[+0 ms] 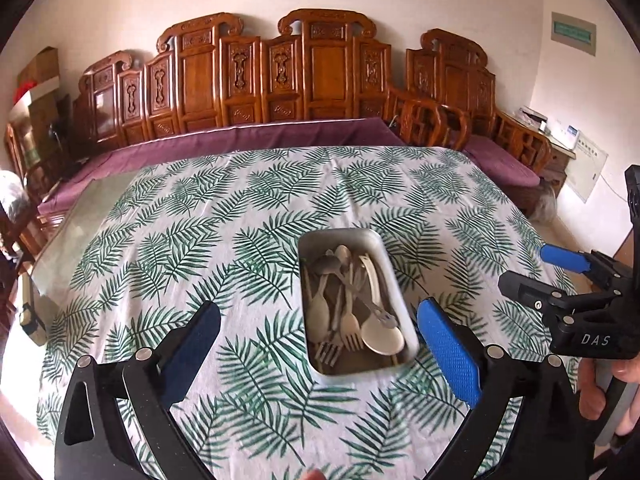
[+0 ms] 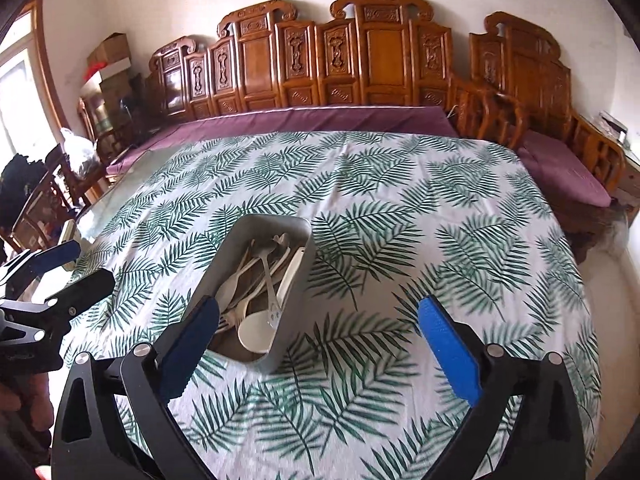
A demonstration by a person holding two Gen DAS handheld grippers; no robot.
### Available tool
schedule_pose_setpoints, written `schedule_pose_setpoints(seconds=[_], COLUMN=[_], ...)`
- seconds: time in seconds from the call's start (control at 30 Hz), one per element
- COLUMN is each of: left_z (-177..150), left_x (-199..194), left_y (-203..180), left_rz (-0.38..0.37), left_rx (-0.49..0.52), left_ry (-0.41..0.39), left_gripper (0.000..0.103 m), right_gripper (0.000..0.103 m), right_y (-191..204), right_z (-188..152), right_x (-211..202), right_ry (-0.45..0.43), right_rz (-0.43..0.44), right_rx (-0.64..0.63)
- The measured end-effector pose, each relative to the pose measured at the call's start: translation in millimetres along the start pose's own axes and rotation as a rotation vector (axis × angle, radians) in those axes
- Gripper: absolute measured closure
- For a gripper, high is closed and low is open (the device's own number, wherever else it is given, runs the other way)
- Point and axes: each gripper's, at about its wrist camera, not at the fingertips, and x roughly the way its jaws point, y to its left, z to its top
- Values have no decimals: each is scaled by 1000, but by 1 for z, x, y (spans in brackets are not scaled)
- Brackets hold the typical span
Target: Organize utensils
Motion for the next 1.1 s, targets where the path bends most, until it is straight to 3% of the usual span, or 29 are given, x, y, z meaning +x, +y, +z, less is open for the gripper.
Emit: schedule_pose_setpoints(seconds=[0.13, 0.3, 0.73, 1.1], left_z=[-7, -17, -23, -27], left_x=[-20, -53, -157, -191], left_y=[-14, -27, -51, -53], left_rz=[6, -7, 28, 40], left_rx=[18, 20, 22, 5], left_ry=[14, -27, -205, -267], left_gripper=[8, 8, 8, 8], right_gripper=[3, 3, 3, 3], right_y=[-7, -9, 2, 12], right_z=[-11, -24, -43, -52], right_x=[-29, -68, -180, -220], right_ry=[-37, -96, -291, -374], right_rz=[-14, -29, -62, -77], right_rx=[20, 22, 11, 8])
